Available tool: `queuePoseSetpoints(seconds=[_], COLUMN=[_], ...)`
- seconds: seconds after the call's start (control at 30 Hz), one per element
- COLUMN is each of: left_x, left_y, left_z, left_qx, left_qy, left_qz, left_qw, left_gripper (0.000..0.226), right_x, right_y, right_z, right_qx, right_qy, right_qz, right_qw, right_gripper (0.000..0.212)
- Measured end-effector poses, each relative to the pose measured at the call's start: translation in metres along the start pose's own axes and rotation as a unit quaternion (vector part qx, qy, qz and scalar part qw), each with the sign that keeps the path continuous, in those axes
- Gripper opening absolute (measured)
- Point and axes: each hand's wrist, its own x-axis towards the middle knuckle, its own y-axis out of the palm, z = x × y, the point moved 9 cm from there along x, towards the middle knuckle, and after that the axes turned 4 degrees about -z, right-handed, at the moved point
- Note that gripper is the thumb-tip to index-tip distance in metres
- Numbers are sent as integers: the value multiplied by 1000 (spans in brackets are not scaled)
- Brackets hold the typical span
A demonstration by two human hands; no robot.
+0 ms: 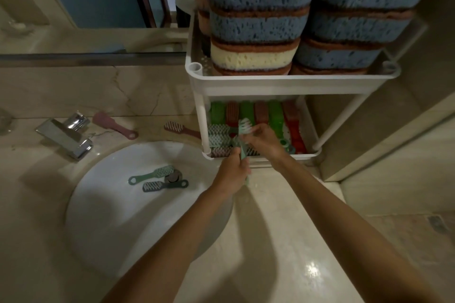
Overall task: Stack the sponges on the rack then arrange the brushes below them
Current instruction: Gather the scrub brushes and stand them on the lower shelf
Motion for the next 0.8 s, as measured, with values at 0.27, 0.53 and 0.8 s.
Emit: queuePoseSetpoints(seconds=[0.27, 0.53, 0.8], left_x=[2, 17, 21], left_y=[-7, -17, -10], left_z=[-6, -1, 15], left_qx=[34, 196, 214], left_qy=[33, 73, 46], left_qz=[-15, -24, 15], left_qw=[999, 978, 976], left_gripper=[29, 45, 42], right_x=[34, 58, 63], right_y=[-28, 13, 24], right_z=[11, 10, 6], right_qx=[-61, -384, -387], right_qy=[-17, -145, -195], right_qz=[-46, 90, 77], right_qw=[997, 907, 898], right_gripper=[33, 28, 25])
